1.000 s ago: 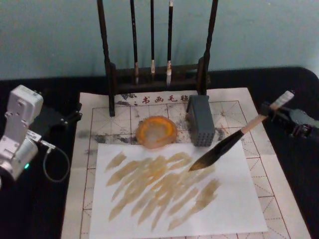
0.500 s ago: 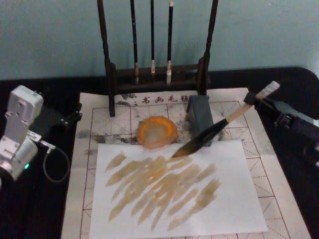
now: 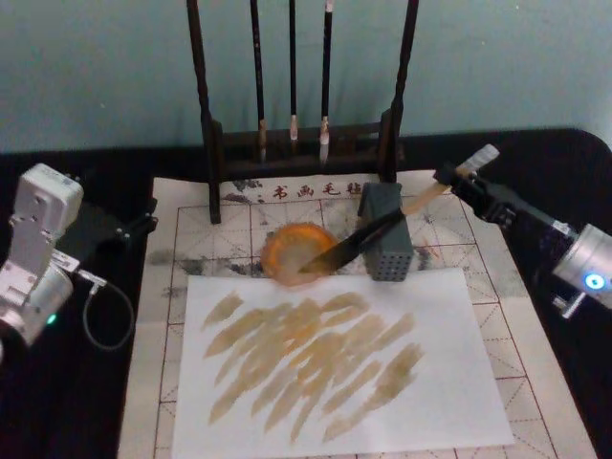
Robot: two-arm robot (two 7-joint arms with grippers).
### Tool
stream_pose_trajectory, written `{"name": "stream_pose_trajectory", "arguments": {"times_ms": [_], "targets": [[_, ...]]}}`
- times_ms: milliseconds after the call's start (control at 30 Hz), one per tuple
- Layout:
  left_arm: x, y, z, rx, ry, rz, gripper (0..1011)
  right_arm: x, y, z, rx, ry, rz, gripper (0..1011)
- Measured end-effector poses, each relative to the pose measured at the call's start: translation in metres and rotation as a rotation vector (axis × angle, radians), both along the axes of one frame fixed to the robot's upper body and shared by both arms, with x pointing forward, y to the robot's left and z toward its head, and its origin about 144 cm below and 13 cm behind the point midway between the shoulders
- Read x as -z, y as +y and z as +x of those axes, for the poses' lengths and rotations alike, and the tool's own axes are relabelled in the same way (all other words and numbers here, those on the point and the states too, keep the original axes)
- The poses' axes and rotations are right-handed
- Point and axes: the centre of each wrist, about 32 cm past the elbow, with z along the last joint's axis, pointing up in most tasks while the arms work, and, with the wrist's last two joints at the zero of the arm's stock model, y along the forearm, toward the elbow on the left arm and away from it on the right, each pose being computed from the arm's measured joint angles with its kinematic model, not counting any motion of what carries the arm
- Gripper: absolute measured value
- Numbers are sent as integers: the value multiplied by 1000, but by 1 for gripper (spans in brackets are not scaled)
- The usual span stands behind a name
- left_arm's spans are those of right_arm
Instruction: Pick up the brush from the inkstone, write on the paper, then place the brush back to its original position.
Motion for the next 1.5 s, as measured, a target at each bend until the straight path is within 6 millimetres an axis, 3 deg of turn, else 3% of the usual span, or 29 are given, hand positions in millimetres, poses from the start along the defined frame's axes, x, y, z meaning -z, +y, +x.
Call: {"name": "stream_pose_trajectory", "arguments": {"times_ms": [633, 1500], "targets": [[0, 0, 0, 0, 0, 0, 1001, 19, 28, 29, 27, 24, 31, 177], [0, 0, 0, 0, 0, 0, 1001, 38, 41, 44, 55, 114, 62, 177]]}}
